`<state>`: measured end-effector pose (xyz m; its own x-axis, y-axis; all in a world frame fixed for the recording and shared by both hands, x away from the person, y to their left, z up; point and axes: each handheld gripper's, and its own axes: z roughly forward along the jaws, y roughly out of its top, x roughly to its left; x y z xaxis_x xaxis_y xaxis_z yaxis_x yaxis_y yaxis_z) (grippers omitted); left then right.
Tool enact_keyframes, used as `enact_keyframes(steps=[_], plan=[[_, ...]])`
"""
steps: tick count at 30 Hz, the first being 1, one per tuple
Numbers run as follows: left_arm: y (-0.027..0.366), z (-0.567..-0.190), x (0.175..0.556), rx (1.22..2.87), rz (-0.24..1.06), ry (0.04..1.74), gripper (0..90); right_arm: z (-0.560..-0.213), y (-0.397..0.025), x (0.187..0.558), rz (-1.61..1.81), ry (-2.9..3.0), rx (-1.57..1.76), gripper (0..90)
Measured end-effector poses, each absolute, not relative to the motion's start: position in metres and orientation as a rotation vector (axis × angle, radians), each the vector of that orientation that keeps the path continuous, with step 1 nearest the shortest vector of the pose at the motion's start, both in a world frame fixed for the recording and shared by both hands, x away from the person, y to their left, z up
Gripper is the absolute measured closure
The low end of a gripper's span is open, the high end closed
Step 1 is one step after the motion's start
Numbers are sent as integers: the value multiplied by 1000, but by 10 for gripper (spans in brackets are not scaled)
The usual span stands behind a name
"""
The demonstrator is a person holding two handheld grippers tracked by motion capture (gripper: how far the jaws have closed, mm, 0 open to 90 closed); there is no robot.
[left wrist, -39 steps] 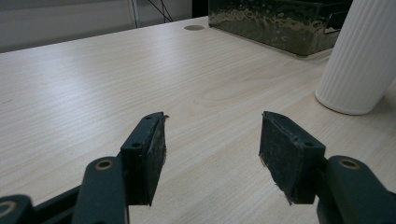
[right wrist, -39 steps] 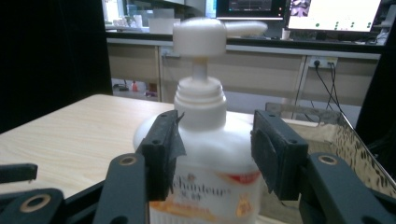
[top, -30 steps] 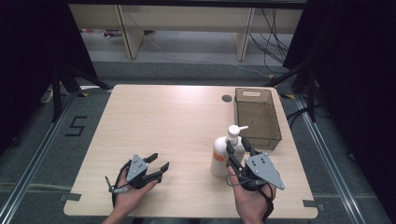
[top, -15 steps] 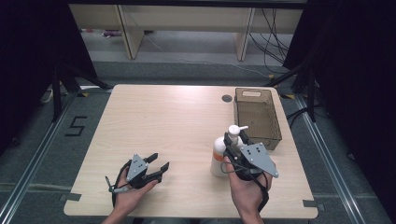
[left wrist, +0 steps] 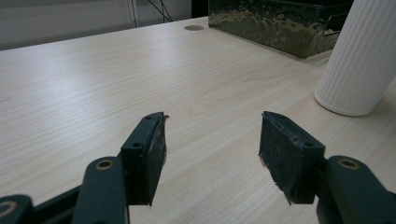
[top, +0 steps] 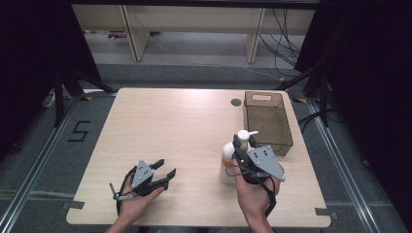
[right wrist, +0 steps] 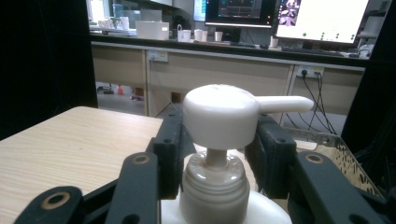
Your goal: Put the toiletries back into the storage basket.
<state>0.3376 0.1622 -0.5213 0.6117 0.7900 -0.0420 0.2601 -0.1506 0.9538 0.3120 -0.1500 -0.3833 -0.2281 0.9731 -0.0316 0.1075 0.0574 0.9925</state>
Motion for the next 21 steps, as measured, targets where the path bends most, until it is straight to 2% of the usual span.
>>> enact_keyframes(steps=[21], plan=[[162,-521,337,1705,586,870,402,-370,-162,316,1325,1476,1172,606]])
